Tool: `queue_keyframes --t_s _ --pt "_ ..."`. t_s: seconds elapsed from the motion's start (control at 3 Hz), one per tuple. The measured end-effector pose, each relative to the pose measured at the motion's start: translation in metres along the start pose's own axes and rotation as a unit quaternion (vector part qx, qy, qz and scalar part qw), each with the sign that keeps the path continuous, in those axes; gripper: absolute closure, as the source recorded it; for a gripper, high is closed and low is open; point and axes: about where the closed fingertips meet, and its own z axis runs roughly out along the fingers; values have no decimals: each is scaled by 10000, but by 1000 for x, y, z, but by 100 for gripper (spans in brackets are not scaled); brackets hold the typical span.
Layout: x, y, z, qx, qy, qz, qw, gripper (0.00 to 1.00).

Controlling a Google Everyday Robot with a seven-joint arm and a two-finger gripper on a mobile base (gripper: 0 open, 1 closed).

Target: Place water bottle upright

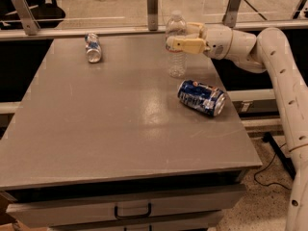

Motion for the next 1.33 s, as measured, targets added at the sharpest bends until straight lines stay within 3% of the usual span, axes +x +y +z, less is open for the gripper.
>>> queue_keyframes --t_s 0.33,0.67,1.0,1.33 --pt "0 1 -2 26 10 6 10000 0" --pt "-4 3 -5 84 97 -49 9999 0" --pt "-29 10 -18 254 292 -315 9988 0" --pt "-63 22 -39 509 761 -599 9940 0"
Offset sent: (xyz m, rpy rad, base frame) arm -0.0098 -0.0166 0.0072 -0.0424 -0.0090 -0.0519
